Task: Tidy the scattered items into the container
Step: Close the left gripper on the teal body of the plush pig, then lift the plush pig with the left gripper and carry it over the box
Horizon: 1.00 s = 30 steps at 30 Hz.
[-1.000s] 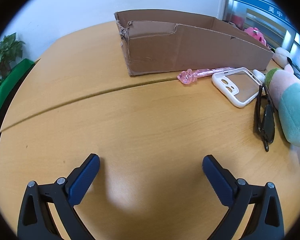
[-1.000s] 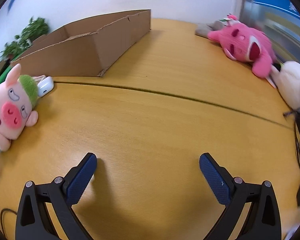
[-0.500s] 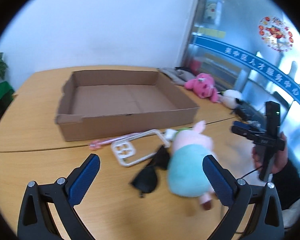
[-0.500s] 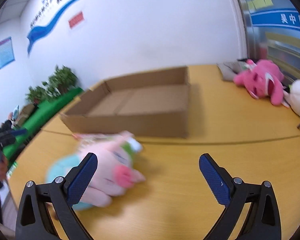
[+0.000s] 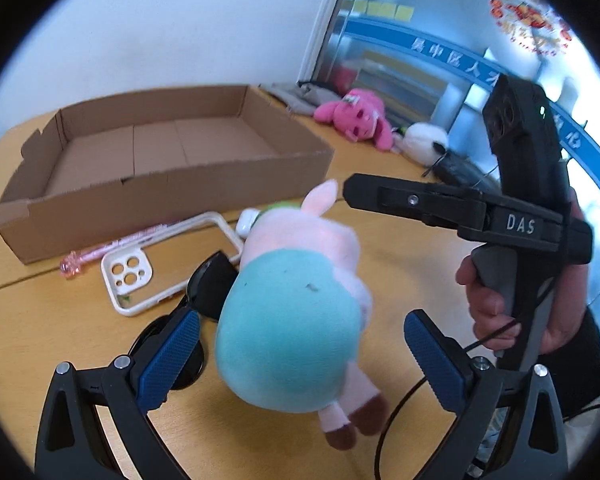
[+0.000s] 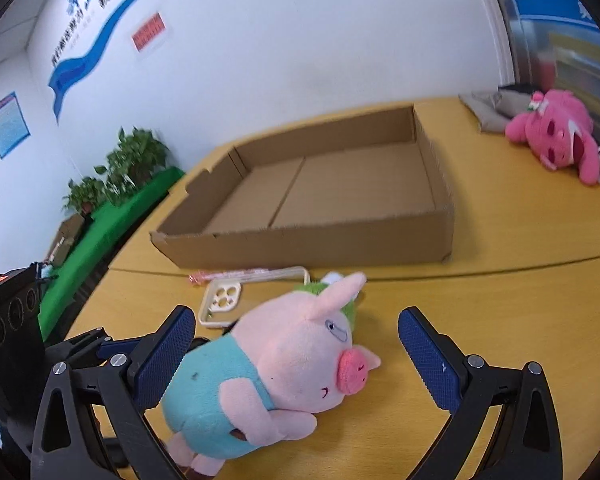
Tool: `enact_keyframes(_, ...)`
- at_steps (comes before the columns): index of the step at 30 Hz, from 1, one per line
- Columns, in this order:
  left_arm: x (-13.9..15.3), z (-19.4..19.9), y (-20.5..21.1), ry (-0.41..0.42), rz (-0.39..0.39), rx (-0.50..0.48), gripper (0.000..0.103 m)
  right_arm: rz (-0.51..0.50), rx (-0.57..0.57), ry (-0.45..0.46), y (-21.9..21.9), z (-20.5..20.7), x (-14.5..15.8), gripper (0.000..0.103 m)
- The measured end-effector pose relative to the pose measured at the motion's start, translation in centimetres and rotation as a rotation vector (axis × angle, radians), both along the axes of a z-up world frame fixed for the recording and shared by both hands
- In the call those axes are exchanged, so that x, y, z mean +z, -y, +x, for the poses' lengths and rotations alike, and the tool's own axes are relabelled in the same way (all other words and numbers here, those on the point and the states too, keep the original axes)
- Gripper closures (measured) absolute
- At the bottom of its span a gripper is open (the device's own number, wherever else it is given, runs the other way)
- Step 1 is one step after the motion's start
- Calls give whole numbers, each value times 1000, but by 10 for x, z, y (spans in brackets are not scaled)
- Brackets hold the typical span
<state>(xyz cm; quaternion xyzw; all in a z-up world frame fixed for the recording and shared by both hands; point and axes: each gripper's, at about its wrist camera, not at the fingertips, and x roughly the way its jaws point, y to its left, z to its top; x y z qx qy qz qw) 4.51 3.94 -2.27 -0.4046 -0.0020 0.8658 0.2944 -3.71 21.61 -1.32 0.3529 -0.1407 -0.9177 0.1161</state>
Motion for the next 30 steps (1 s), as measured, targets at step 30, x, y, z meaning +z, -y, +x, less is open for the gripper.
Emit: enact_keyframes(30, -32, 25, 7, 53, -78, -9, 29, -140, 35, 152, 36, -9, -56, 13)
